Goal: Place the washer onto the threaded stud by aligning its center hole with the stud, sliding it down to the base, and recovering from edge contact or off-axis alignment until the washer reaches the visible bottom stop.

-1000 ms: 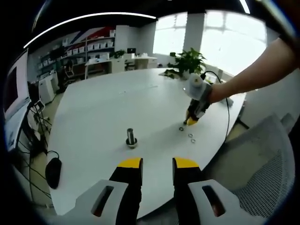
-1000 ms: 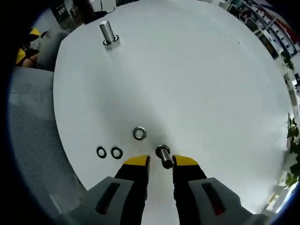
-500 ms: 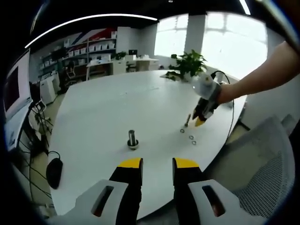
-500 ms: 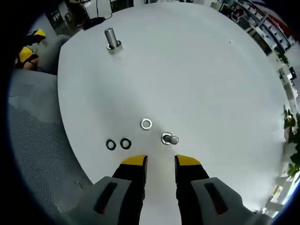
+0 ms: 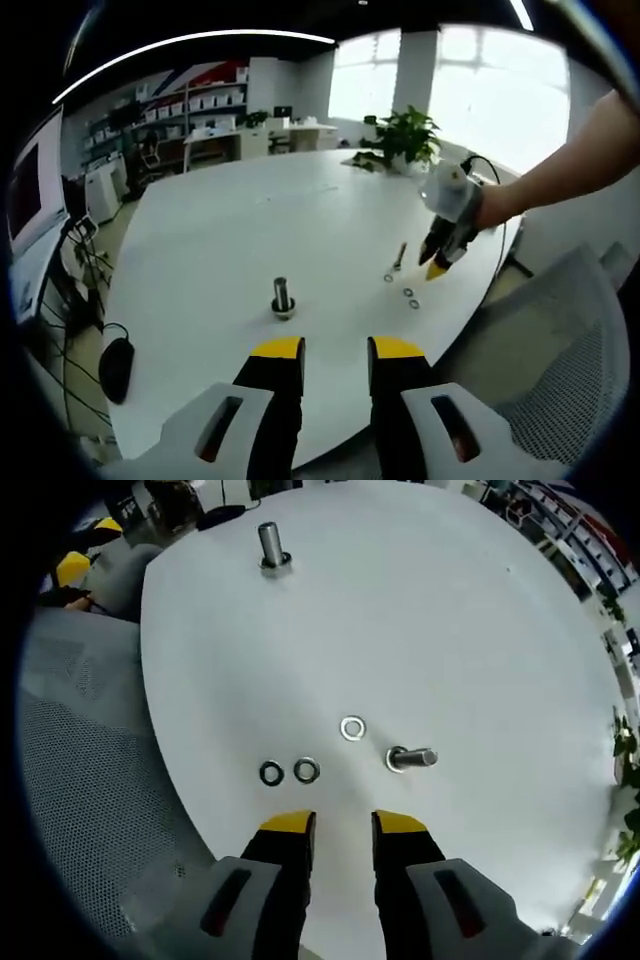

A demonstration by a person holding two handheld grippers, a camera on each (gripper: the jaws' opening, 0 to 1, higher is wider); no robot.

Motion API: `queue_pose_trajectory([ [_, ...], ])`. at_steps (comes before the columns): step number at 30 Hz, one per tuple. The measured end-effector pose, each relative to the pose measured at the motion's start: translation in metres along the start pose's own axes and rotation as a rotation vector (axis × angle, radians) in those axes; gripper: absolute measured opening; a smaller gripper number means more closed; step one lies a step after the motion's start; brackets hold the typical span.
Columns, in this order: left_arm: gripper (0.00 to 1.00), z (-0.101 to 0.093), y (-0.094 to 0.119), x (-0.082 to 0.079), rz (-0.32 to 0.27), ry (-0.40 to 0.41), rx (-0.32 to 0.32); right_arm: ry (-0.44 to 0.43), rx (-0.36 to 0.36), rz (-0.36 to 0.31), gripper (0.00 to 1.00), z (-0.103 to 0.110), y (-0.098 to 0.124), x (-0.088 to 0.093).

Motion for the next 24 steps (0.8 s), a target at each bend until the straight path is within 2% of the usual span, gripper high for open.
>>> queue_pose_trajectory([
  [5, 0.23, 0.001, 0.0, 0.0, -0.002, 0.001, -0.005, 0.01, -0.022, -0.019, 0.24, 0.012, -0.005, -0.013],
  [11, 0.23, 0.001, 0.0, 0.001, 0.006, -0.006, -0.007, 0.038, -0.021, -0.005, 0.24, 0.016, -0.014, -0.02],
  [18, 0.23, 0.0, -0.001, 0.001, 0.01, -0.006, -0.002, 0.044, 0.007, -0.005, 0.2, 0.013, -0.019, -0.018],
  [24, 0.23, 0.0, -0.001, 0.002, 0.013, -0.011, -0.001, 0.051, -0.01, 0.009, 0.2, 0.017, -0.023, -0.016],
])
Point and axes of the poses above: the point that each gripper's makers call its tool centre point, and the gripper's own axes: y roughly backward along the fingers, z roughly to its left, x roughly out of its underside, the point moved 7 cm from there along y, roughly backward along the fingers, and after that the axes turned 4 degrees about z, right-handed, at the moved point
